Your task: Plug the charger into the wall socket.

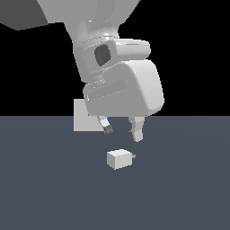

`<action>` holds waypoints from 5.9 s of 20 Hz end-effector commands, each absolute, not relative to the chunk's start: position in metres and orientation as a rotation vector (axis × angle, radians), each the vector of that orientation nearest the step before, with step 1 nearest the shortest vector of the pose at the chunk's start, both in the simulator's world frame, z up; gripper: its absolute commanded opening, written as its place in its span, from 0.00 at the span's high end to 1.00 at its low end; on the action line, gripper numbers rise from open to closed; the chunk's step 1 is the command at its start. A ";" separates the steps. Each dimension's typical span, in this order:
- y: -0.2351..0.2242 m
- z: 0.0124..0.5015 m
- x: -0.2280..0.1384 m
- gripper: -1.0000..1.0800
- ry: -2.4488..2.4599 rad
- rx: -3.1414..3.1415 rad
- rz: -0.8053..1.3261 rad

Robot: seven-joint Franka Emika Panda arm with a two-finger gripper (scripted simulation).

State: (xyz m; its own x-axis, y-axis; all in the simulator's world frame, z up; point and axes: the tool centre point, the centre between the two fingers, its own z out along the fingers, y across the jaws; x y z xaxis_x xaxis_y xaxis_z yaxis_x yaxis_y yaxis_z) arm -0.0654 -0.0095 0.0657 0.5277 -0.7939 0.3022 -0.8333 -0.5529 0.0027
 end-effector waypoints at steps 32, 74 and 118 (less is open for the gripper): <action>-0.009 0.012 -0.067 1.00 -1.436 2.592 0.408; 0.050 0.081 -0.010 1.00 -0.341 3.046 0.494; 0.078 0.100 0.042 1.00 0.041 3.108 0.490</action>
State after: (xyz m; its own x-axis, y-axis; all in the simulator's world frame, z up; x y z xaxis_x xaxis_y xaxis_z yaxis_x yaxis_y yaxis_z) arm 0.0385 0.0780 0.0999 0.9512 0.0247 0.3077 0.0263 -0.9997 -0.0009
